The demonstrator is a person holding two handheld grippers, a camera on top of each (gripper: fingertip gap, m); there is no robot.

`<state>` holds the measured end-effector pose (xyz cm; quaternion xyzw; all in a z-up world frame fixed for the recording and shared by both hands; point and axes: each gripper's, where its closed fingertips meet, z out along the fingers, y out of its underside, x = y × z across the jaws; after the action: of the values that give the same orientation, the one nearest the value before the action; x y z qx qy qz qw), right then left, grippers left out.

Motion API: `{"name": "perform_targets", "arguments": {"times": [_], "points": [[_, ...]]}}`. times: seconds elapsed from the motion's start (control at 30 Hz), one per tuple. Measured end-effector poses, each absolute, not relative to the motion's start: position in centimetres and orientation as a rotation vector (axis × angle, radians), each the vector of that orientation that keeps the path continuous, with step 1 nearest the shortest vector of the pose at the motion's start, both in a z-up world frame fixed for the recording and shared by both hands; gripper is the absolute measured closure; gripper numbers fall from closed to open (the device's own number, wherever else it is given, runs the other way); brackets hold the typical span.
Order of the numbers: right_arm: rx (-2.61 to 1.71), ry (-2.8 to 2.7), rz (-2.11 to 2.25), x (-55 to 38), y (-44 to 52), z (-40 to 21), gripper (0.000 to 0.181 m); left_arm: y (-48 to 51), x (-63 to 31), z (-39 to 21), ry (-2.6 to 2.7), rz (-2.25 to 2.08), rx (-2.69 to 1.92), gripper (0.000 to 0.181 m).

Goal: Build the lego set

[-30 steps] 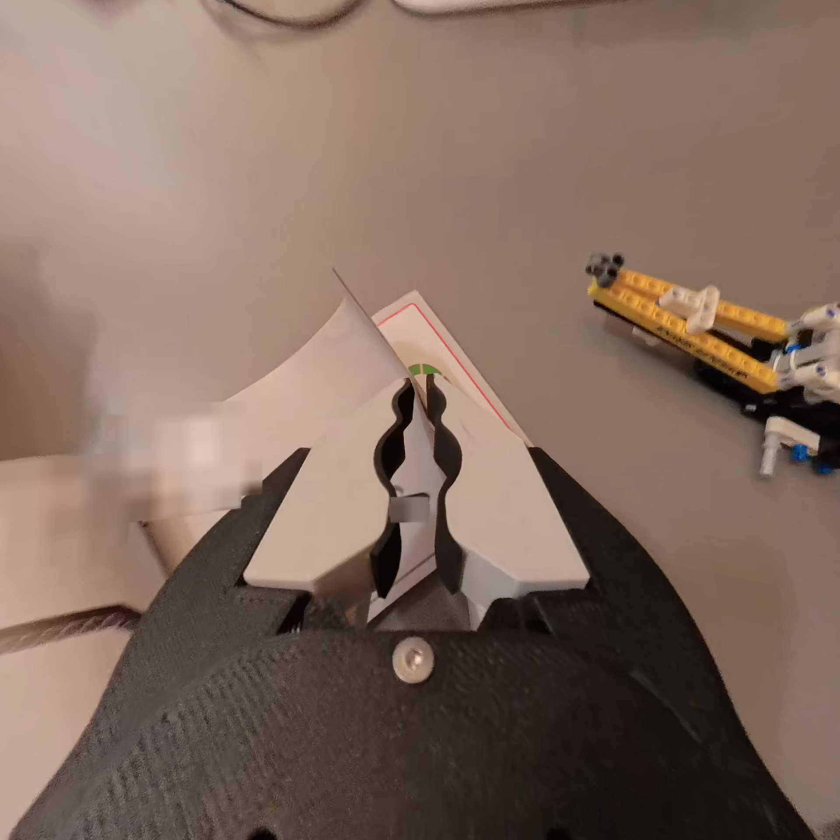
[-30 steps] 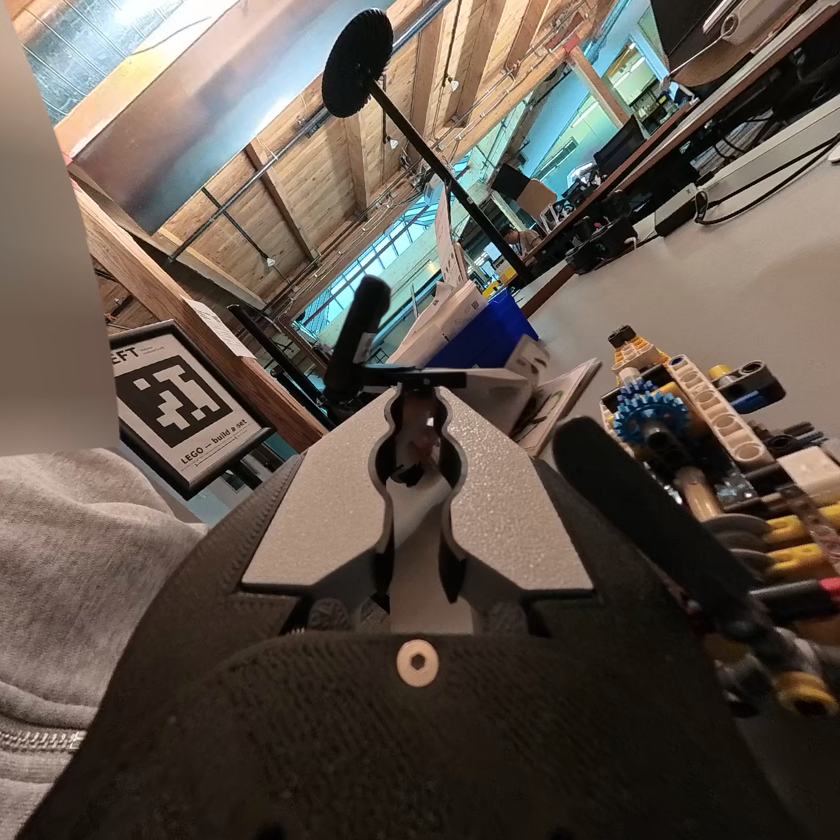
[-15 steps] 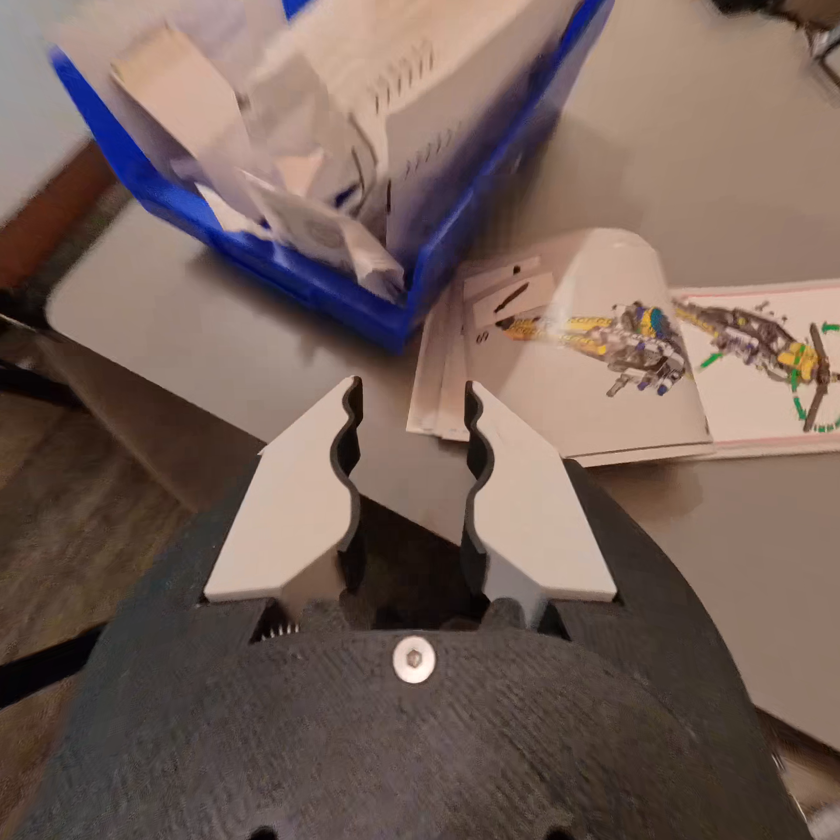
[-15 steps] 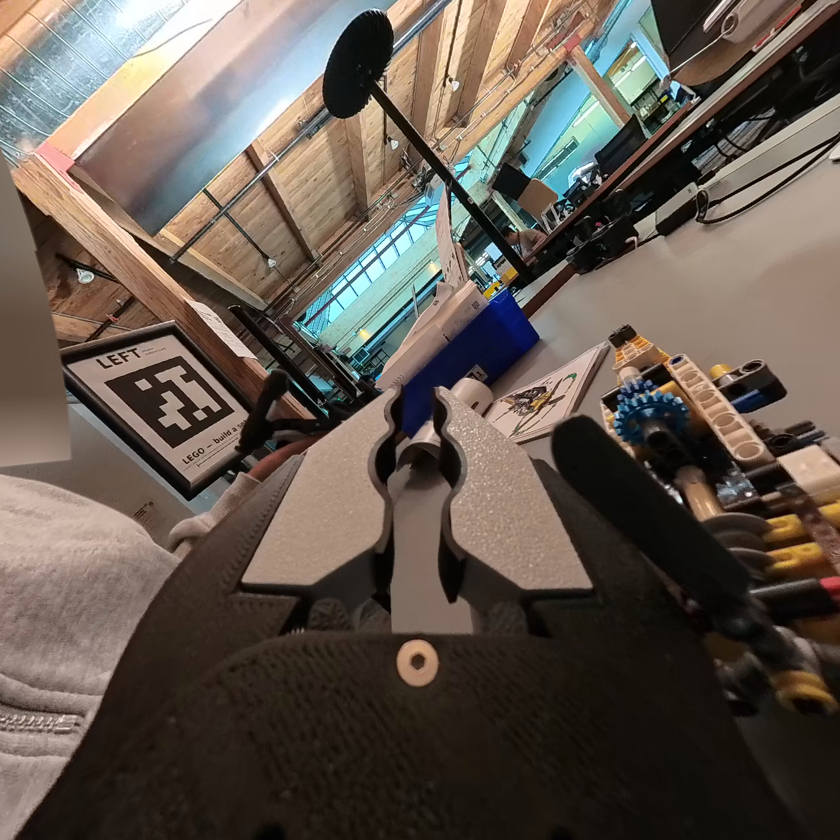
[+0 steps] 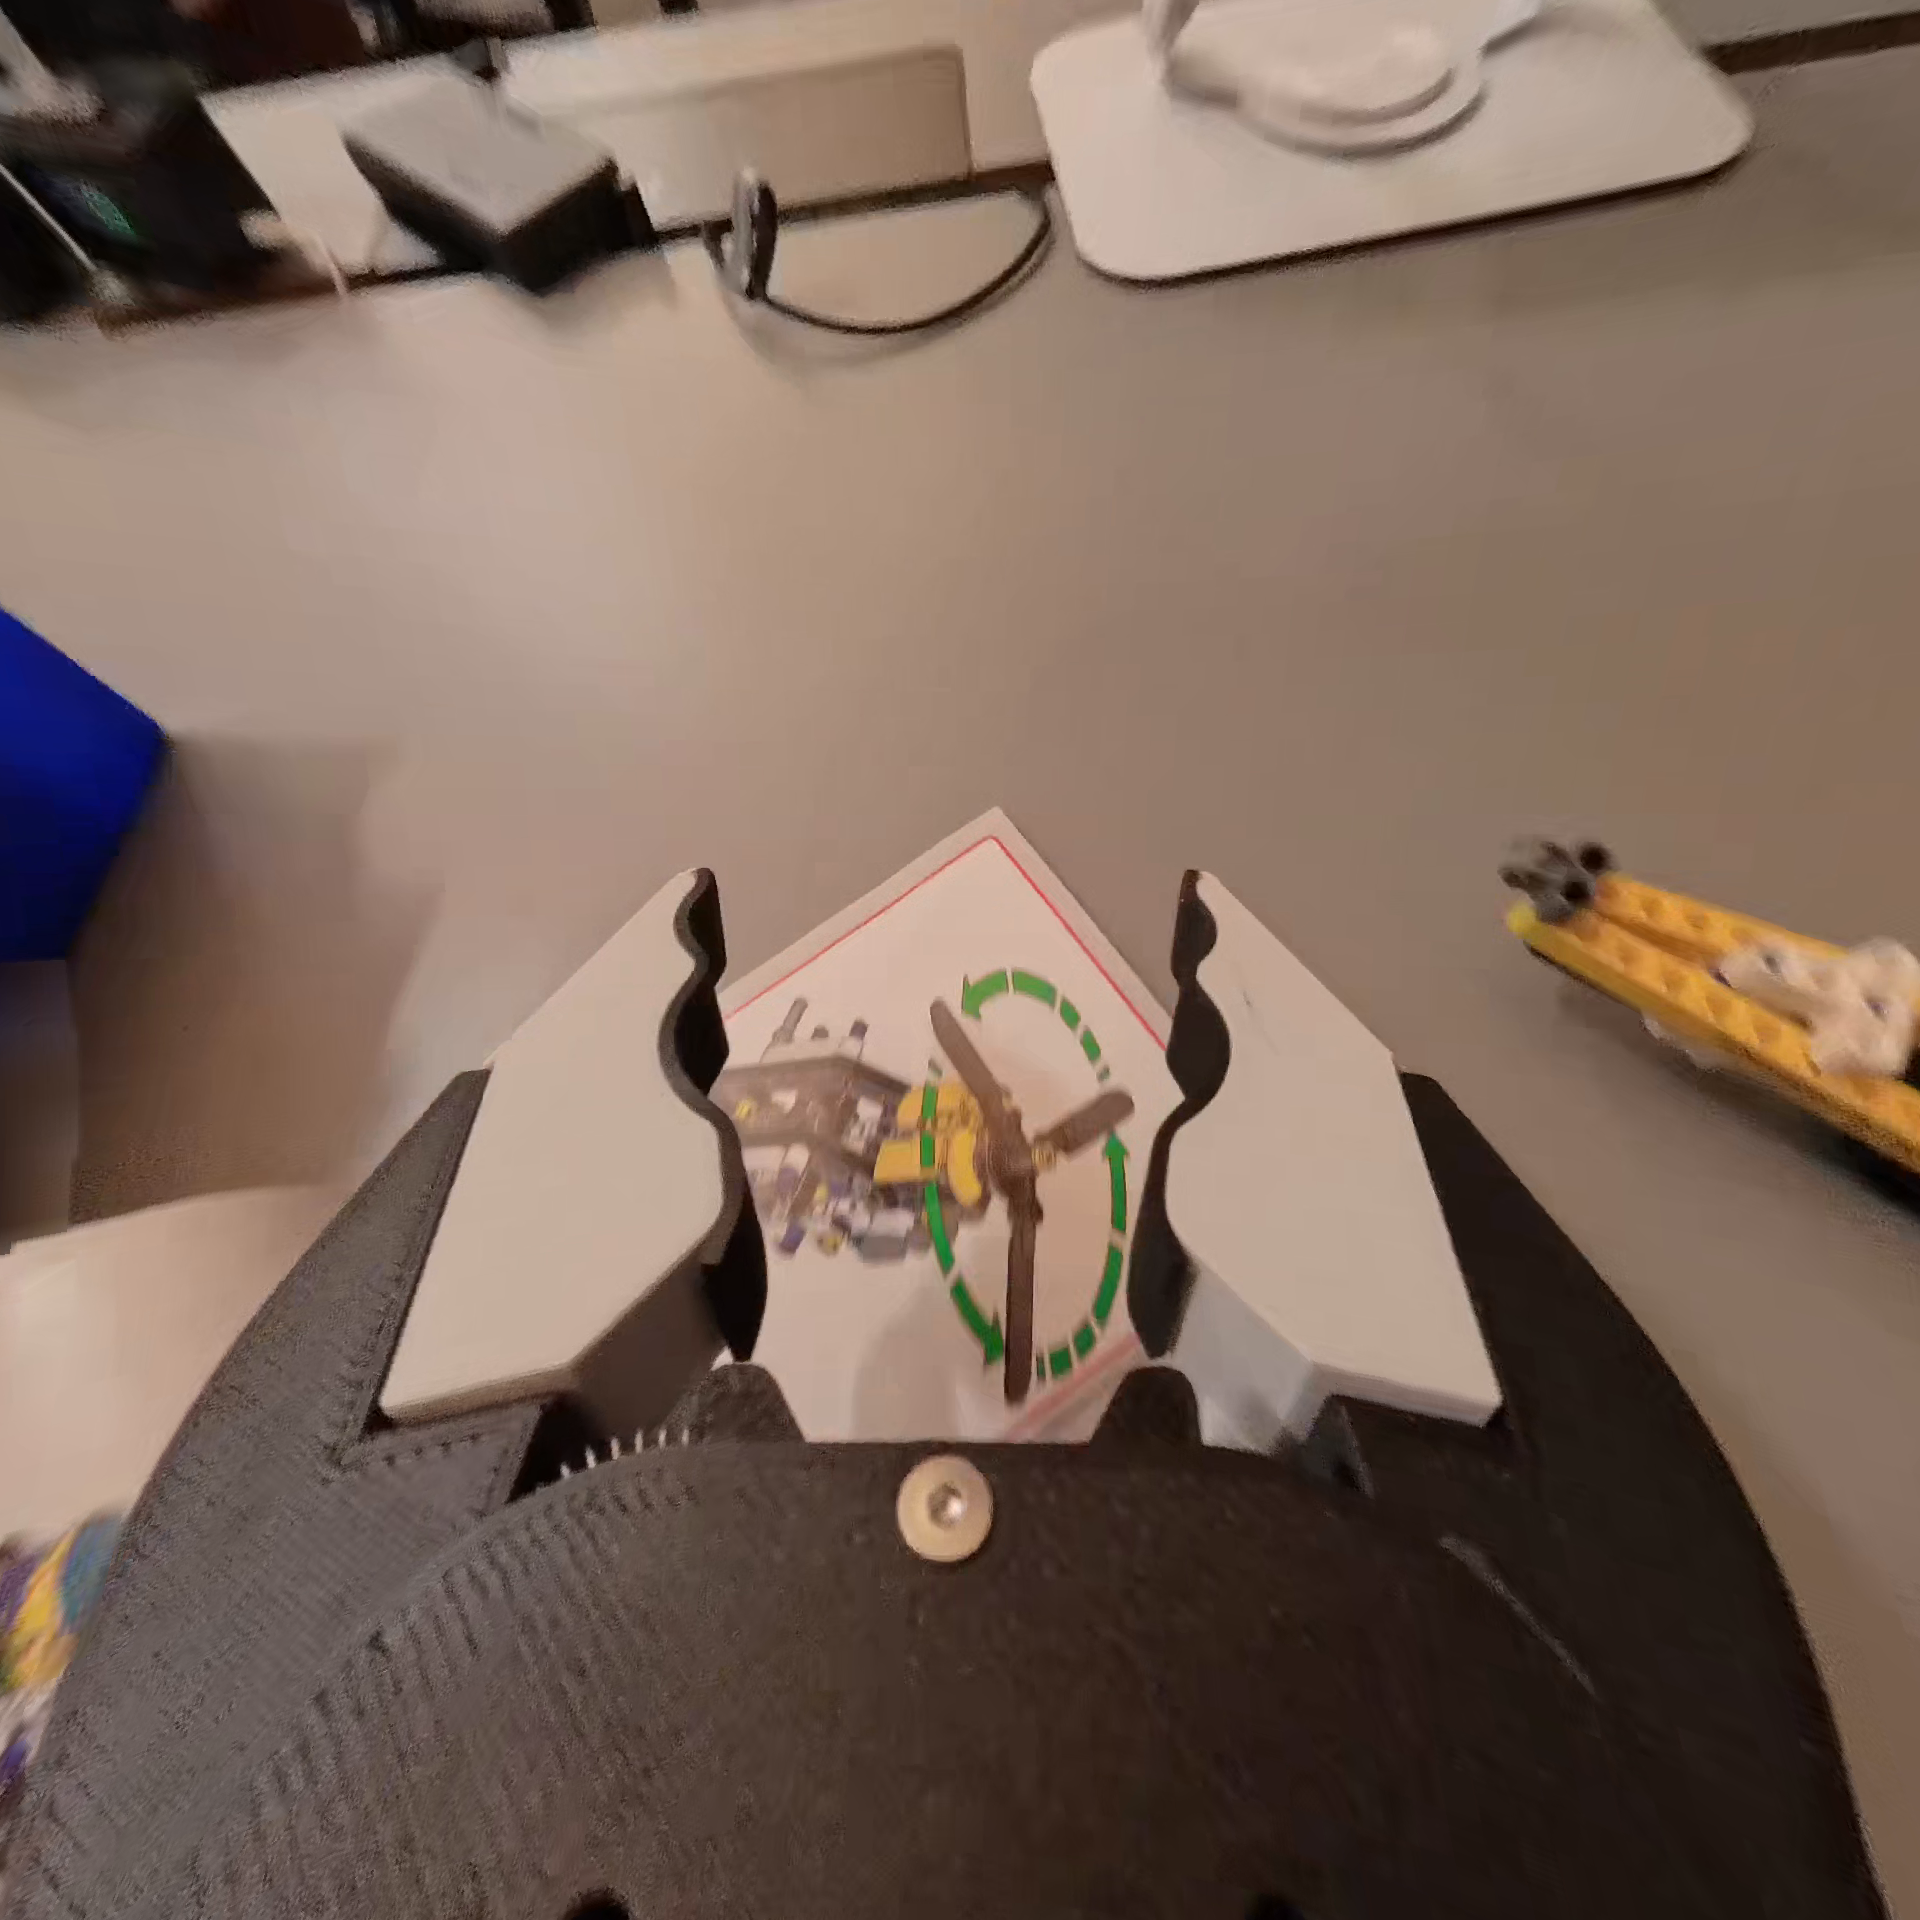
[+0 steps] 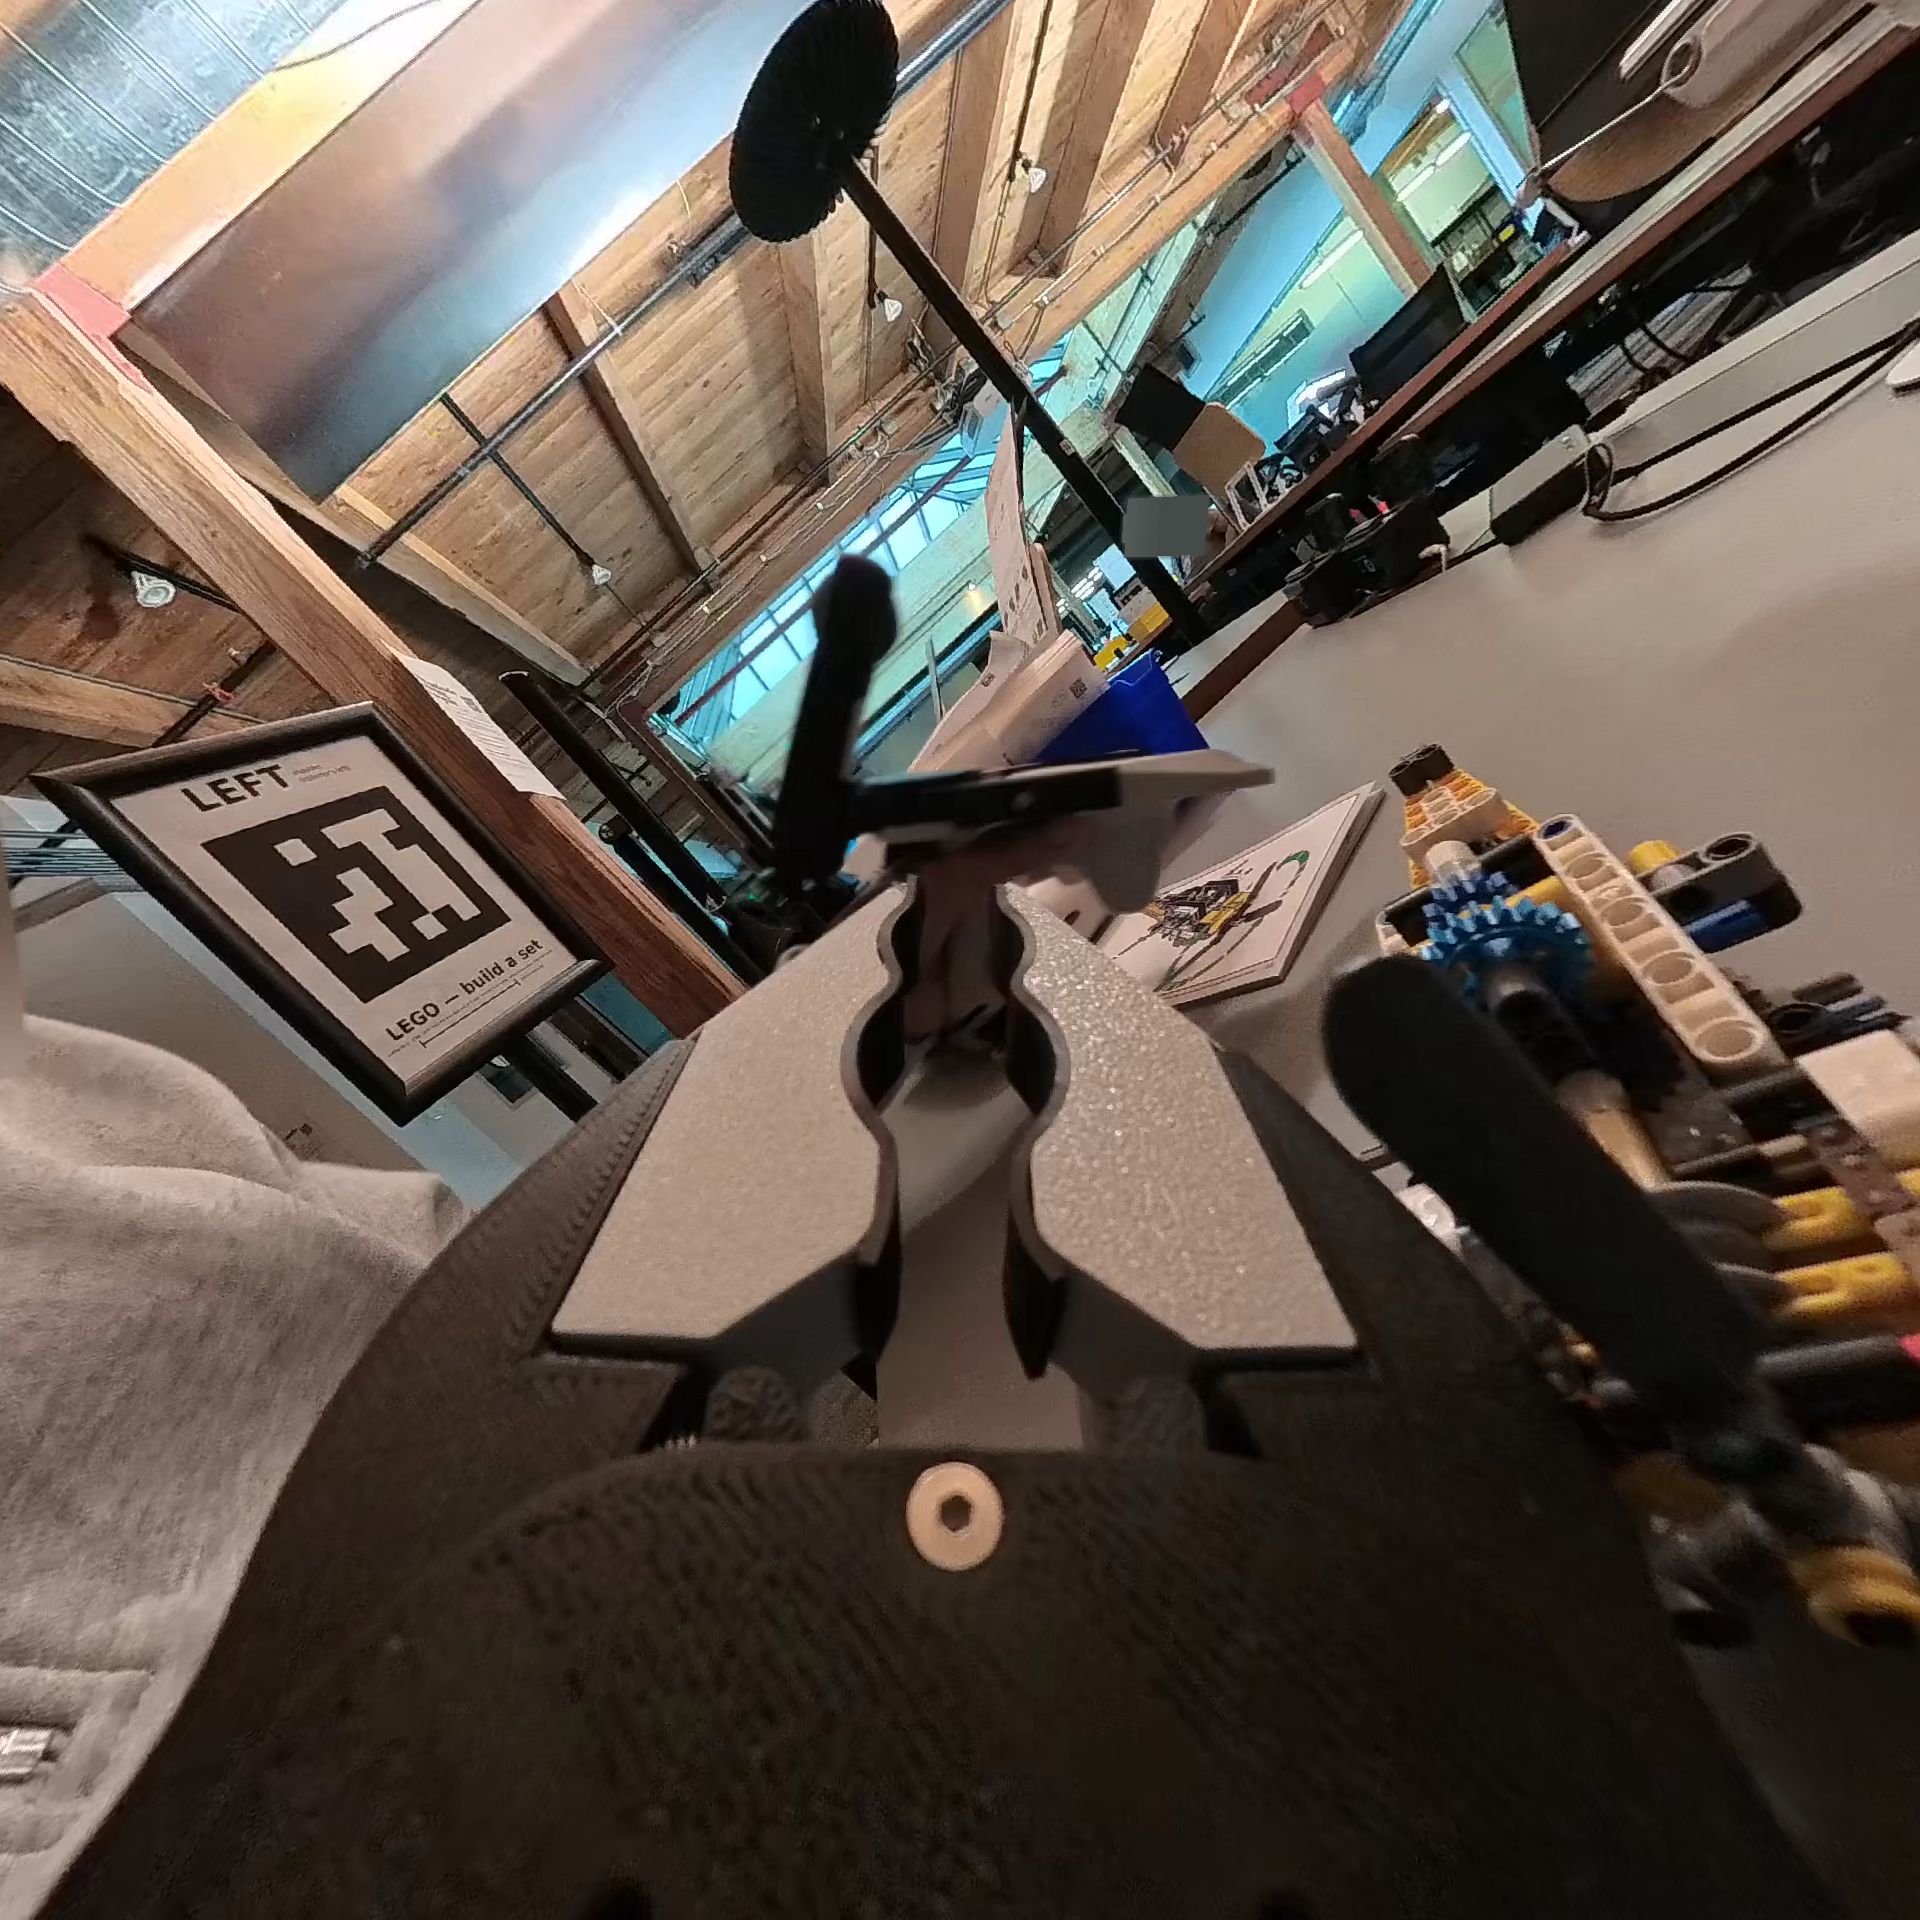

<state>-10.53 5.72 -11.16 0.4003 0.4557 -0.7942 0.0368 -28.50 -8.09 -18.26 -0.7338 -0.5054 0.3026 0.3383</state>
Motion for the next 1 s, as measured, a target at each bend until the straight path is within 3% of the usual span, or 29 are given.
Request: {"name": "perform_targets", "arguments": {"times": [0.2, 0.37, 0.63, 0.8, 0.93, 1.0], "points": [[1.230, 1.385, -2.436, -10.6, 5.8, -11.2, 0.171, -7.0, -30.8, -23.0, -1.397, 0.651, -2.115, 0.087], [1.232, 1.376, -2.435, -10.6, 5.9, -11.1, 0.171, -8.3, -31.2, -21.7, -1.372, 0.815, -2.144, 0.114], [1.233, 1.369, -2.435, -10.7, 5.9, -11.1, 0.171, -11.4, -30.5, -20.3, -1.407, 0.876, -2.124, 0.136], [1.232, 1.366, -2.436, -10.7, 5.9, -11.1, 0.172, -9.0, -29.9, -21.2, -1.319, 0.727, -2.132, 0.123], [1.232, 1.367, -2.436, -10.7, 5.9, -11.1, 0.171, -7.8, -30.2, -21.6, -1.402, 0.690, -2.055, 0.095], [1.231, 1.367, -2.436, -10.7, 5.9, -11.1, 0.171, -7.5, -30.3, -22.0, -1.405, 0.718, -2.079, 0.095]]}}
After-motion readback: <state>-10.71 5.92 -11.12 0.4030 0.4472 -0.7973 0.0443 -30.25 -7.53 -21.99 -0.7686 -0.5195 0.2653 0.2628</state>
